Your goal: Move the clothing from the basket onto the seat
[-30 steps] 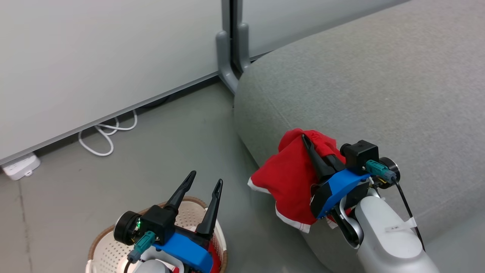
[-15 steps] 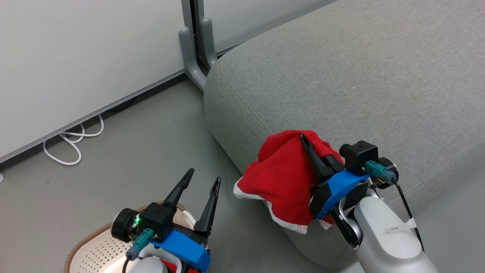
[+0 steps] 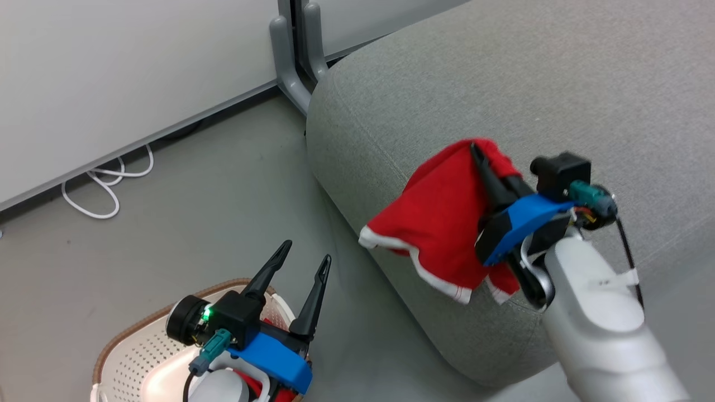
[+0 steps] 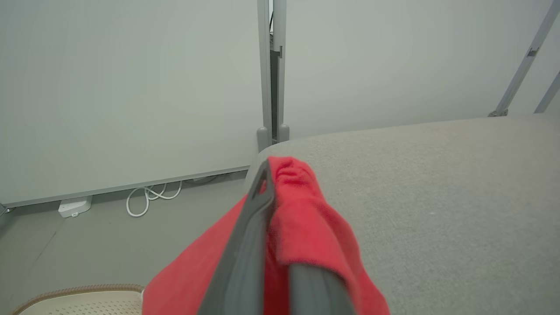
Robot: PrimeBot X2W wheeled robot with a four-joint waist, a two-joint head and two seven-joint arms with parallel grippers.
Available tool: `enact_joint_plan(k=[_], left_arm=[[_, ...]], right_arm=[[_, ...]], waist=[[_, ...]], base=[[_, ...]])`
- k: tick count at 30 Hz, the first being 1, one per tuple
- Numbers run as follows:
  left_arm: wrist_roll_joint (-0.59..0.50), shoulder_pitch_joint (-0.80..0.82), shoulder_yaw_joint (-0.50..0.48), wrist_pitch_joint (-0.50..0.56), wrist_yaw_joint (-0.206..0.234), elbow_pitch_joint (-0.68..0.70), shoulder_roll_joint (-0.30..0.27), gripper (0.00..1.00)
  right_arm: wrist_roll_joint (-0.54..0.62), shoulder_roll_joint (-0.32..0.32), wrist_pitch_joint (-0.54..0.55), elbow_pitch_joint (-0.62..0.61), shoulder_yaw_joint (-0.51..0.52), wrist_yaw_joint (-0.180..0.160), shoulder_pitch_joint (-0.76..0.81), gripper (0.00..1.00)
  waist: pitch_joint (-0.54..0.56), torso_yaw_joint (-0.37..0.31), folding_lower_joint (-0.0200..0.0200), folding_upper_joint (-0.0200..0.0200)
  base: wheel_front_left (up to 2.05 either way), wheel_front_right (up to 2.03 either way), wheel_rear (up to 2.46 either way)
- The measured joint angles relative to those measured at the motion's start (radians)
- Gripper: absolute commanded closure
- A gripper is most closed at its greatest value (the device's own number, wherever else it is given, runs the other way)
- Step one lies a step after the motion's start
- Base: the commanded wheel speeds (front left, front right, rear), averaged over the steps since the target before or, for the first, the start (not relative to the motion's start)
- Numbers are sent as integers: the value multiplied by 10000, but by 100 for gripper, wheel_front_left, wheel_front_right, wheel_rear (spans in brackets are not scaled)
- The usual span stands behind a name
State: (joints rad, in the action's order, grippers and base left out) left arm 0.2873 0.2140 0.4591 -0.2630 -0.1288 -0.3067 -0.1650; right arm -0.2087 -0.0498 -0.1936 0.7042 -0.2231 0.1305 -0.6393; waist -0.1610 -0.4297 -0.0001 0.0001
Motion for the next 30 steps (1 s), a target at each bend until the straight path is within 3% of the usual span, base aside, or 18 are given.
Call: enact_joint_plan(k=[4,12,19,23,30], left_arm=[[-48,373,182,0,0,58,-165,0],[-77,1373,625,0,0,257,-479,0],[-224,2374,867,0,0,798,-757,0],[-328,2696,982,0,0,1074,-859,0],[-589,3072,970,0,0,1467,-997,0]], right_arm=[[378,-316,391,75,750,2,-1192,100],[464,-1868,869,107,2594,2,-3445,100],[677,-3244,765,155,4635,2,-4335,100],[947,-3570,535,502,5720,2,-4268,100],[1313,-3331,-17,1544,6897,2,-3861,100]], waist=[[-446,211,1,0],[-1659,859,1,0],[-3099,1519,2,-1],[-3909,1938,2,-1],[-4953,2578,3,-1]], base=[[0,0,0],[0,0,0],[0,0,0],[0,0,0],[0,0,0]])
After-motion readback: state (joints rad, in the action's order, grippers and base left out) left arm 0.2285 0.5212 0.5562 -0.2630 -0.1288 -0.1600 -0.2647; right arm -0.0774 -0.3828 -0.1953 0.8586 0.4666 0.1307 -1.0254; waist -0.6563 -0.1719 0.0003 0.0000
